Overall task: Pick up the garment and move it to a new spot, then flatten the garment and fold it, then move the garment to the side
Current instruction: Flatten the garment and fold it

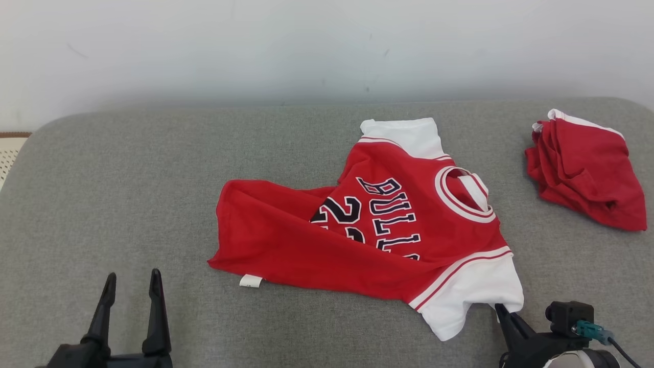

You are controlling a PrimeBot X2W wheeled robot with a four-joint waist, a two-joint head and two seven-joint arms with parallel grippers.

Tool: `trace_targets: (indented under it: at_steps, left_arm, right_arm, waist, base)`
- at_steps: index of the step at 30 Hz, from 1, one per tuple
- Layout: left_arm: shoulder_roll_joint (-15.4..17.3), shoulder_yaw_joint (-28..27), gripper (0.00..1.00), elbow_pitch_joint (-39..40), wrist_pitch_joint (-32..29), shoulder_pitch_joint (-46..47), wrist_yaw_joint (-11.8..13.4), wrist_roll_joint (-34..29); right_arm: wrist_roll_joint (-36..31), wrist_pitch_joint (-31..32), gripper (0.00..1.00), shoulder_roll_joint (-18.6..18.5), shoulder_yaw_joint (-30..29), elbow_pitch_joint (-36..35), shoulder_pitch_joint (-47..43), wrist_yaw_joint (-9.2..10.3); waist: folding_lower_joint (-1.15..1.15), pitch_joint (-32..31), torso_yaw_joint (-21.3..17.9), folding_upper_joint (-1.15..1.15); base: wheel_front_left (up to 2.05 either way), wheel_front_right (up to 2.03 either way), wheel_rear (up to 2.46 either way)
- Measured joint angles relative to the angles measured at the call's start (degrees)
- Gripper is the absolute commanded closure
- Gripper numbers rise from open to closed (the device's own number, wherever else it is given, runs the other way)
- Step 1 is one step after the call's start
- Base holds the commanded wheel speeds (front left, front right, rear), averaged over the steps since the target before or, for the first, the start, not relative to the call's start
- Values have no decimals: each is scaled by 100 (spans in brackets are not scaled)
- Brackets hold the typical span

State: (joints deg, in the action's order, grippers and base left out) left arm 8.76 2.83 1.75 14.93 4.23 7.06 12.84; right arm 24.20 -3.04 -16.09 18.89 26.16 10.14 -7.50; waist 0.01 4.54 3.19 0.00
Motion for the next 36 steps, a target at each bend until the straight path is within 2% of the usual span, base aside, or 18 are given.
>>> trace_targets:
  at_steps: [7,17,23,29,30,31,36]
  left_arm:
    - [-66,-64,0,-121,0,-119,-91,-45]
    - [-149,-155,0,-146,0,-165,-144,-88]
    - [-203,-182,0,-182,0,-164,-199,-121]
    - [-241,-241,0,-209,0,-167,-242,-133]
    - [-248,-252,0,-209,0,-169,-243,-137]
    - [-259,-258,0,-209,0,-170,-245,-140]
    - [-301,-291,0,-210,0,-188,-277,-152]
  right_arm:
    - [452,160,100,-220,204,-506,-319,0]
    - [1107,912,100,-781,348,-1728,-899,0]
    - [1699,1411,100,-1017,489,-2179,-1141,0]
    - [1913,1752,100,-1210,500,-2292,-1315,0]
    - [1873,1804,59,-1216,492,-2239,-1322,0]
    - [1737,1778,0,-1226,467,-2192,-1324,0]
    - [1188,1596,0,-1149,153,-1951,-1298,0]
  waist:
    - [0,-141,-115,0]
    - [-1,-179,-366,0]
    - [-1,-188,-406,0]
    - [0,-222,-382,0]
    - [-1,-225,-382,0]
    - [-1,-226,-380,0]
    - [-1,-212,-379,0]
  base:
    - [0,0,0]
    - [0,0,0]
    - [0,0,0]
    - [0,0,0]
    - [0,0,0]
    - [0,0,0]
    - [0,0,0]
